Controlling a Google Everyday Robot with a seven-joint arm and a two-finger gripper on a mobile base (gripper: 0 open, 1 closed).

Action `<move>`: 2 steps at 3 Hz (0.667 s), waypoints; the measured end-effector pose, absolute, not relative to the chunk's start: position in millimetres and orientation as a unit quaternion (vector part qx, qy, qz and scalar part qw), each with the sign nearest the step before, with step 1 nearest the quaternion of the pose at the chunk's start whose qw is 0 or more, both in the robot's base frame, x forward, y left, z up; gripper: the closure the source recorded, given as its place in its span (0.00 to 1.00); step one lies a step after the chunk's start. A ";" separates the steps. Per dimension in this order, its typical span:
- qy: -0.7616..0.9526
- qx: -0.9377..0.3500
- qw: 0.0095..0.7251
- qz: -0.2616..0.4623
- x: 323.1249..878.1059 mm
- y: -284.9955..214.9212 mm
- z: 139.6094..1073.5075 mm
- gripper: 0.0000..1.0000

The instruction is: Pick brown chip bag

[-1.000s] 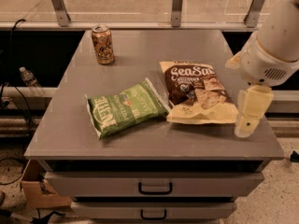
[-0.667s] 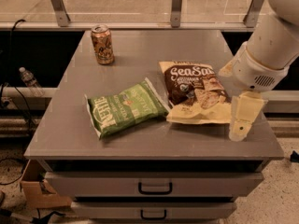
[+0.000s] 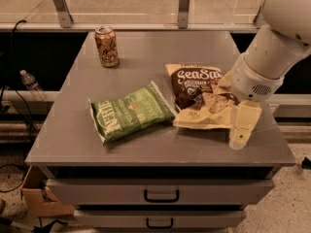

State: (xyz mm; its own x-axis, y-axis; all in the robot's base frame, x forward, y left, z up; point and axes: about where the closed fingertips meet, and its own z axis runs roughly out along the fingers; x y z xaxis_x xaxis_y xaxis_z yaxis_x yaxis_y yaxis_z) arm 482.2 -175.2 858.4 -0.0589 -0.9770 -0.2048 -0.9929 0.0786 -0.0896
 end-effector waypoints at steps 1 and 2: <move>0.722 -0.683 0.108 0.040 486.2 -171.5 855.9 0.17; 0.720 -0.685 0.107 0.044 488.7 -170.5 853.2 0.42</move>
Offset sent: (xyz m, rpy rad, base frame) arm 0.0095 0.0042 -0.0091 0.0159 0.0166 0.0271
